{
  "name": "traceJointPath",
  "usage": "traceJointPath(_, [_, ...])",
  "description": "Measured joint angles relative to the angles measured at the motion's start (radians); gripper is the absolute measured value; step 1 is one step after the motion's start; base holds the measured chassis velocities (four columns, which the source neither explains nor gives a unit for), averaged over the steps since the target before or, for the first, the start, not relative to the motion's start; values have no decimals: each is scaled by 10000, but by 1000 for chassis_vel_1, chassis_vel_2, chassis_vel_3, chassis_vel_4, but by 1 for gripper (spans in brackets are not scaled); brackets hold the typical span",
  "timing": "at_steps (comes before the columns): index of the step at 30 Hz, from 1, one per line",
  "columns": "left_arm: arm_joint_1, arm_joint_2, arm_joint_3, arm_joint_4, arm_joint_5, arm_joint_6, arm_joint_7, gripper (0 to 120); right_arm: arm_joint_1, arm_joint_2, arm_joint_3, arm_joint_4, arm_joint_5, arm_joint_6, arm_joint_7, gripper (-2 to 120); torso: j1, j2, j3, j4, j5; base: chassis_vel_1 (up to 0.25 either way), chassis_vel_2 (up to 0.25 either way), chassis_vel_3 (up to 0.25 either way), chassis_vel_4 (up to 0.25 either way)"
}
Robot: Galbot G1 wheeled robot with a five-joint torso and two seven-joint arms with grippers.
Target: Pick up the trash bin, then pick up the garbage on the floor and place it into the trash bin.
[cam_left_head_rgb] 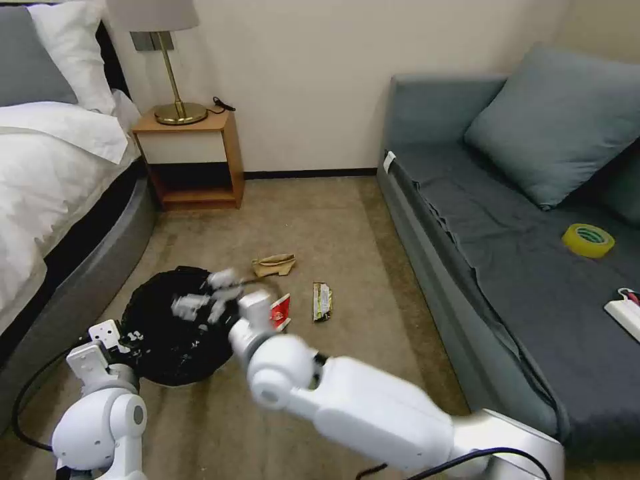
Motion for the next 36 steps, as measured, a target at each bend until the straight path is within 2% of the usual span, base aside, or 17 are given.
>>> traceJointPath(2, [-6, 89, -66, 5, -76, 1, -1, 3, -335, -422, 1156, 517, -679, 135, -485, 100, 0, 0, 0, -1, 1, 0, 0, 0, 0])
traceJointPath(5, [-7, 123, -98, 15, -111, 1, -2, 3, -624, -621, 1849, 821, -1023, 211, -748, 100, 0, 0, 0, -1, 1, 0, 0, 0, 0])
traceJointPath(7, [-12, 187, -150, 30, -173, 2, -1, 3, -1536, -967, 3218, 1476, -1743, 276, -1221, 100, 0, 0, 0, 0, 2, 0, 0, 0, 0])
traceJointPath(10, [-14, 216, -156, 32, -186, 2, 2, 3, -2232, -1085, 3991, 1926, -2090, 209, -1334, 100, 0, 0, -1, 1, 3, 0, 0, 0, 0])
traceJointPath(12, [-6, 270, -180, 47, -199, 2, 26, 3, -3642, -1203, 5362, 2768, -2721, -107, -1415, 100, 0, -1, 0, -3, 3, 0, 0, 0, 0])
traceJointPath(13, [-6, 270, -180, 47, -199, 2, 26, 3, -3642, -1203, 5362, 2768, -2721, -107, -1415, 100, 0, -1, 0, -3, 3, 0, 0, 0, 0])
traceJointPath(16, [-9, 311, -201, 54, -264, 1, 48, 3, -4926, -1227, 6613, 3565, -3501, -238, -1406, 100, 0, -1, -1, -2, 2, 0, 0, 0, 0])
traceJointPath(17, [-9, 311, -201, 54, -264, 1, 48, 3, -4926, -1227, 6613, 3565, -3501, -238, -1406, 100, 0, -1, -1, -2, 2, 0, 0, 0, 0])
traceJointPath(20, [-35, 329, -205, 54, -318, -5, 62, 3, -6174, -1012, 7592, 4359, -4106, -248, -1244, 100, 0, -1, -1, -1, 0, 0, 0, 0, 0])
traceJointPath(21, [-35, 329, -205, 54, -318, -5, 62, 3, -6174, -1012, 7592, 4359, -4106, -248, -1244, 100, 0, -1, -1, -1, 0, 0, 0, 0, 0])
traceJointPath(24, [-42, 349, -204, 30, -372, -12, 74, 3, -7438, -780, 8084, 4914, -4514, -270, -1235, 100, -1, -1, -1, -2, -2, 0, 0, 0, 0])
traceJointPath(27, [2, 354, -244, -26, -419, -19, 80, 3, -8110, -679, 8155, 5023, -4692, -124, -1376, 100, -1, -1, -2, -3, 0, 0, 0, 0, 0])
traceJointPath(36, [103, 308, -341, -198, -491, -35, 79, 3, -8819, -620, 7701, 4890, -5230, 616, -1840, 100, 0, -1, -2, 0, -1, 0, 0, 0, 0])
